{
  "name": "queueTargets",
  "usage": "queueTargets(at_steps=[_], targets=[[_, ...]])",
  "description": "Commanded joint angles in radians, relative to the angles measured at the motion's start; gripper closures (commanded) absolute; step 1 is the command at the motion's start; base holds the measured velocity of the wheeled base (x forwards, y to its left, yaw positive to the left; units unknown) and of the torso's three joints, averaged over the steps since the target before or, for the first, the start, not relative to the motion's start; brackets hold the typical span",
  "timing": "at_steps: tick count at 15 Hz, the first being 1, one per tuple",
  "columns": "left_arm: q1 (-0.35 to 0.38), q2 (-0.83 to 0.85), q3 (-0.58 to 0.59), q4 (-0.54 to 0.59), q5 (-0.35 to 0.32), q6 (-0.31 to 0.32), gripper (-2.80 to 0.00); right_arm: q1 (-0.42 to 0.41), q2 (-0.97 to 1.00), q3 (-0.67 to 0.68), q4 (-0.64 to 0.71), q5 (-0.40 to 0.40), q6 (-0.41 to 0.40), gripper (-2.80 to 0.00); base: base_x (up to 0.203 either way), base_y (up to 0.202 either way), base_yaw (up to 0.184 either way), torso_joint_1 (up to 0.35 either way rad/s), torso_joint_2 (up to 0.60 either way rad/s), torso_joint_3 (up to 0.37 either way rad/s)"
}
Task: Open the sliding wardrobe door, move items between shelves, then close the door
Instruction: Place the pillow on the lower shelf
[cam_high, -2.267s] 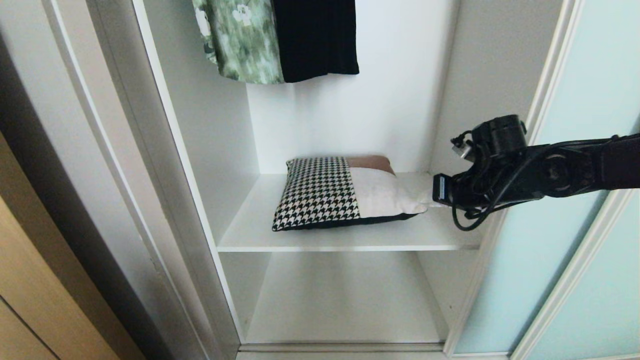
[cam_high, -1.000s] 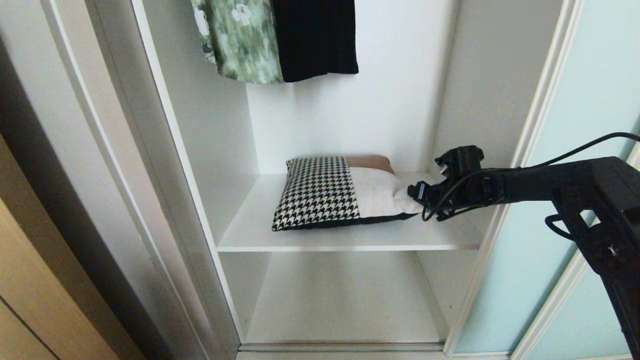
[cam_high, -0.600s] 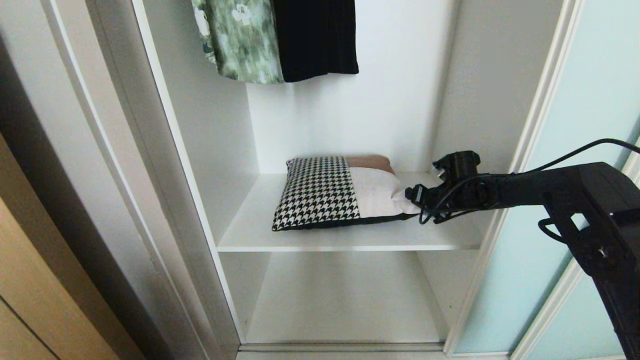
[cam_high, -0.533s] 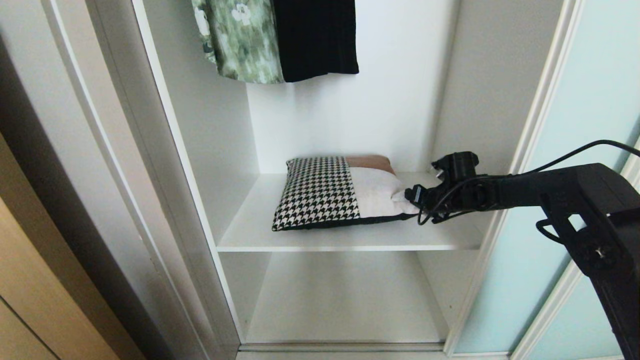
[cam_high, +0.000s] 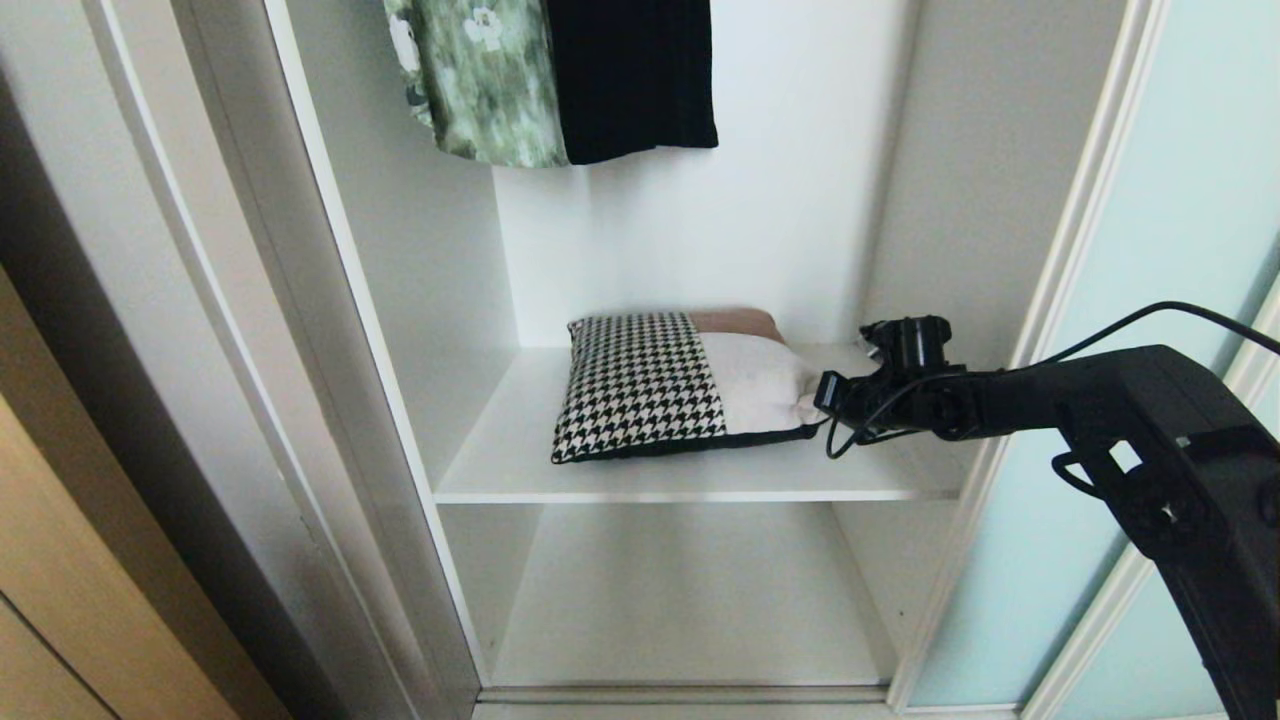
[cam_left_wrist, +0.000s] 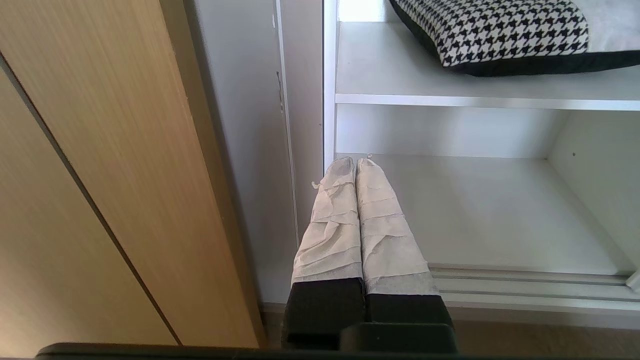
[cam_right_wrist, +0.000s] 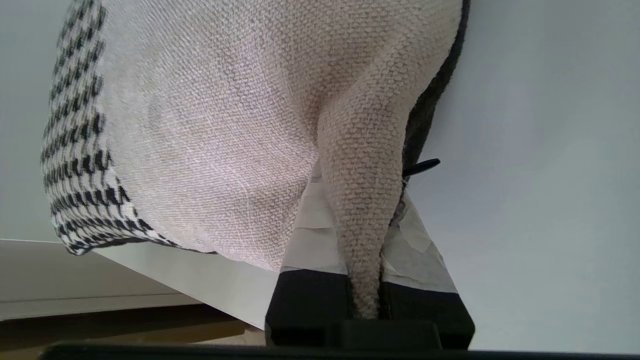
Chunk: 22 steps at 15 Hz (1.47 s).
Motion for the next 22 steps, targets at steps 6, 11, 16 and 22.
queueTargets(at_steps=[6, 11, 16, 22], targets=[[0.0, 0.001, 0.0, 0.0, 0.001, 0.003, 0.0, -0.009, -0.128, 0.061, 0.229, 0.01, 0.005, 0.0, 0.0, 0.0, 0.0, 0.0, 0.0, 0.0], [0.0, 0.001, 0.0, 0.001, 0.0, 0.001, 0.0, -0.009, -0.203, 0.18, 0.287, 0.01, 0.009, 0.0, 0.0, 0.0, 0.0, 0.0, 0.0, 0.0], [0.001, 0.003, -0.004, 0.016, 0.001, 0.02, 0.0, -0.007, -0.211, 0.169, 0.328, 0.007, 0.011, 0.0, 0.0, 0.0, 0.0, 0.0, 0.0, 0.0], [0.001, 0.159, -0.168, 0.15, -0.001, 0.008, 0.0, -0.046, -0.198, 0.168, 0.327, 0.009, 0.042, 0.0, 0.0, 0.0, 0.0, 0.0, 0.0, 0.0]])
